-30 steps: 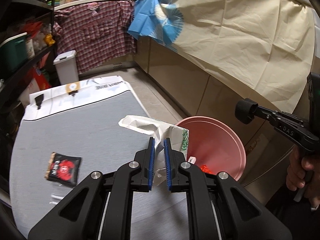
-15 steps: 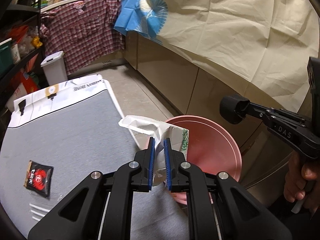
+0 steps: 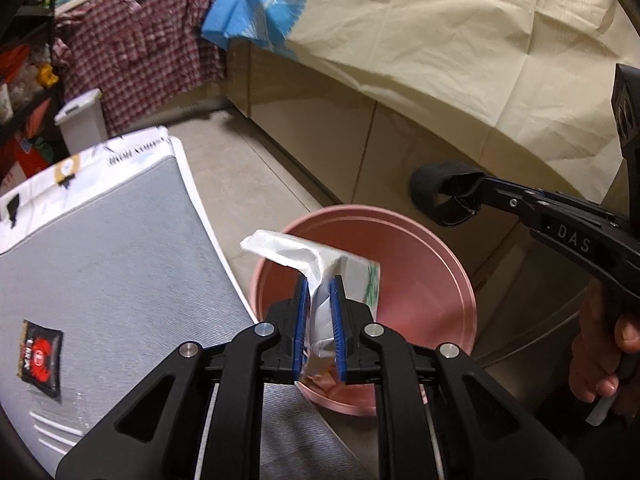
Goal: Collect trash
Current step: 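Open both tools to drop the paper bag and strap into the bucket, then move the left tool to the black snack packet while the right tool moves to the clear straws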
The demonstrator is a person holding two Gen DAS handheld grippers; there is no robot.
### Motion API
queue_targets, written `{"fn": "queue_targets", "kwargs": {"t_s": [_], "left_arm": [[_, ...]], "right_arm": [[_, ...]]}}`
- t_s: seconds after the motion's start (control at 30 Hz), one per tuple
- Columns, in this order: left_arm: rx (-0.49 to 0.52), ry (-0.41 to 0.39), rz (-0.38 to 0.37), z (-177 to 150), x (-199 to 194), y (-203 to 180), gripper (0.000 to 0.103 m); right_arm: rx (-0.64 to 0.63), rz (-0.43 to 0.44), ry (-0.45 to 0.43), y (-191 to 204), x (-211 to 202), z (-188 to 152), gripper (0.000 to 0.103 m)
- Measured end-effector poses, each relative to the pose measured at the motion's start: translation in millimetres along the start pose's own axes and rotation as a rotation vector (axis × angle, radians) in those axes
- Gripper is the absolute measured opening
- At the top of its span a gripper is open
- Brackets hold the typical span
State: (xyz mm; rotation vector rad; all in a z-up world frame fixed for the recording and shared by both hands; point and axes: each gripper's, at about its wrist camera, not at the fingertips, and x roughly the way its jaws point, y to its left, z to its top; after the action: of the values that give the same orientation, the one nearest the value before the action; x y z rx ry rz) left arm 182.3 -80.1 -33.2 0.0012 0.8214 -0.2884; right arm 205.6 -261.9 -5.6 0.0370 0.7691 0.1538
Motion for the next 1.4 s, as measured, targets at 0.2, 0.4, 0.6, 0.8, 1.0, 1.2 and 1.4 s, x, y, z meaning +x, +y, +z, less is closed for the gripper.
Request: {"fn": "queue_targets", "kwargs": {"t_s": [0.2,0.4,0.6,0.8,1.0,1.2,1.4], "left_arm": [[-0.028,0.007,-0.019,-5.8,-4.6,6.4,0.014],[-0.065,-0.016,-0.008,-11.2,-28.5,19.8,0.014],[-0.078,-0.043,0.022,-14.3,-69.3,41.4,0.014],[-0.089,-0.08,0.073,-14.7,-120.2,83.2,0.014],[-0.128,-0.097,0.138,-25.1,-169.8,136.2,0.014],[-0.144,-0.118,0.206,-37.8,-200.1,181.3,0.014],[-0.303,-0.119,0.226,-56.7,-195.3,229.2,0.014]], "right_arm": [[0.001,-0.005,0.001,-0.4,0.0,-1.4,0.031],[-0.007,0.005,-0.018,1.3,-4.4,-2.2,0.032],[-0.022,0.031,-0.042,10.3,-17.2,-5.0,0.032],[-0.077,0.098,-0.088,36.3,-38.2,-4.9,0.032],[-0.174,0.197,-0.115,76.3,-54.0,-9.6,0.028],[-0.262,0.3,-0.117,111.2,-54.7,-8.9,0.015],[-0.312,0.35,-0.091,147.9,-47.2,-11.0,0.018]]}}
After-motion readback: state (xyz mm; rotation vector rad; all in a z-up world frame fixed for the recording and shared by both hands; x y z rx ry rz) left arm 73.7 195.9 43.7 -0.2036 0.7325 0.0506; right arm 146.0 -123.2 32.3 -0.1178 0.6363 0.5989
